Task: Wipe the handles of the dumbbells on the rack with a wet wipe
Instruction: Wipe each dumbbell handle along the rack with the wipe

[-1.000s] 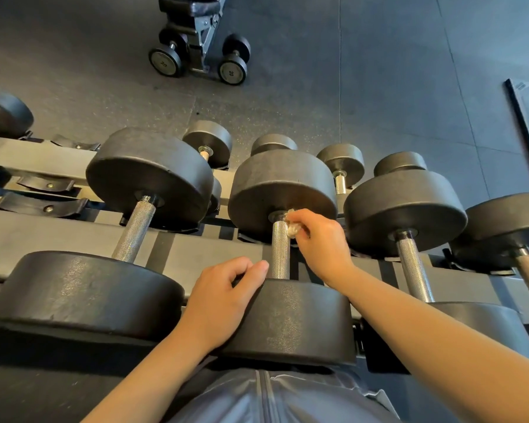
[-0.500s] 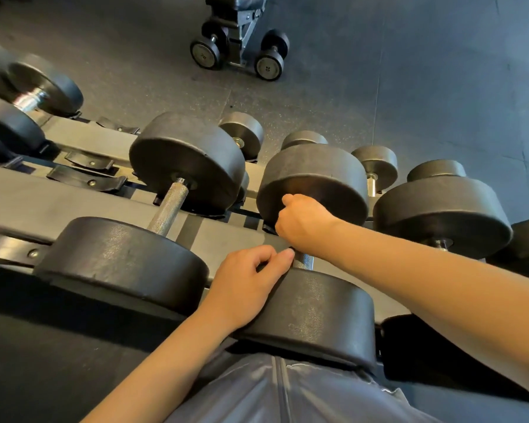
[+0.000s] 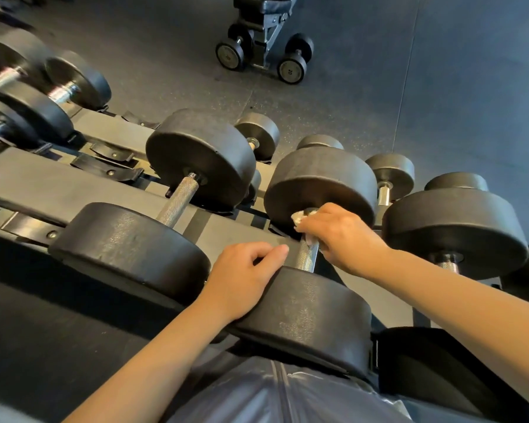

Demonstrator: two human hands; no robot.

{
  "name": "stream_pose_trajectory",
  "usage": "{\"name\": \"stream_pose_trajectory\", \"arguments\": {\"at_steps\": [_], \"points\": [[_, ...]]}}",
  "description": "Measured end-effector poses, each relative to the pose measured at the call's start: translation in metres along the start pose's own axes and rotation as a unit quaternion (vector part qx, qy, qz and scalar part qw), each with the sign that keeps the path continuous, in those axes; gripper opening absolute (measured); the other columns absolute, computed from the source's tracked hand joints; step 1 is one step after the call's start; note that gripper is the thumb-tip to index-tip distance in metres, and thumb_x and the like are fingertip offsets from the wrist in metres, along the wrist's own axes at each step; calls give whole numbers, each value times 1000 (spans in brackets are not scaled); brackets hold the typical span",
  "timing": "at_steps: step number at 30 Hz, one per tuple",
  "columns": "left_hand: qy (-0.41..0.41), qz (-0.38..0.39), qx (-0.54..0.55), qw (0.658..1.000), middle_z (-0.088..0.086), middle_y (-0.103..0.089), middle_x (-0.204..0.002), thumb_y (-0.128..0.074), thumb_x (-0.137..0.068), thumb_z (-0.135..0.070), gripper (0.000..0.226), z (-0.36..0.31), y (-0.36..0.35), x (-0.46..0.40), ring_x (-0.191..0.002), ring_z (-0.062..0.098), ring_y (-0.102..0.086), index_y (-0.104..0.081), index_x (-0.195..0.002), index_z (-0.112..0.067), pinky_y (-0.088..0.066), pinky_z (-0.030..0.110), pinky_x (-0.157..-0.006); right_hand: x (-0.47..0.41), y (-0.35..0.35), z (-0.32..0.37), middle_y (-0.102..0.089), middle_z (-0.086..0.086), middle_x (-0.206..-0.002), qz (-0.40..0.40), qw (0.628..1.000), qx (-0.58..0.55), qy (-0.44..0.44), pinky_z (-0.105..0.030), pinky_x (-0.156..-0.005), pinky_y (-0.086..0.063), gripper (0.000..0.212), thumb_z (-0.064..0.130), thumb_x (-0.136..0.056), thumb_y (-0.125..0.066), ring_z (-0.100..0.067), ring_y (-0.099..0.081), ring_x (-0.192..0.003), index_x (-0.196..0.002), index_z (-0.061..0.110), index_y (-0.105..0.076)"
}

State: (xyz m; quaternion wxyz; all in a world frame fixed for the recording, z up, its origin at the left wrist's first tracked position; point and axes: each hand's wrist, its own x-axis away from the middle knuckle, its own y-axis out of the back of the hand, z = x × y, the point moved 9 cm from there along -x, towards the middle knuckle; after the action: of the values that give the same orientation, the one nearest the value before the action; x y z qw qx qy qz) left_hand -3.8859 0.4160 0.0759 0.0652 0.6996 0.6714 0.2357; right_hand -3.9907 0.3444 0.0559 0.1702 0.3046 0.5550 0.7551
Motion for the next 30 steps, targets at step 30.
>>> {"name": "stream_pose_trajectory", "arguments": {"at_steps": [30], "points": [[23, -4, -75, 997, -3, -65, -72, -46, -96, -40, 37, -16, -10, 6, -73, 13, -59, -64, -73, -18, -44, 32, -70, 8, 12, -3, -61, -9, -87, -126, 986, -84, 71, -34, -56, -55, 28, -1, -64, -79, -25, -62, -69, -86, 10, -64]]}}
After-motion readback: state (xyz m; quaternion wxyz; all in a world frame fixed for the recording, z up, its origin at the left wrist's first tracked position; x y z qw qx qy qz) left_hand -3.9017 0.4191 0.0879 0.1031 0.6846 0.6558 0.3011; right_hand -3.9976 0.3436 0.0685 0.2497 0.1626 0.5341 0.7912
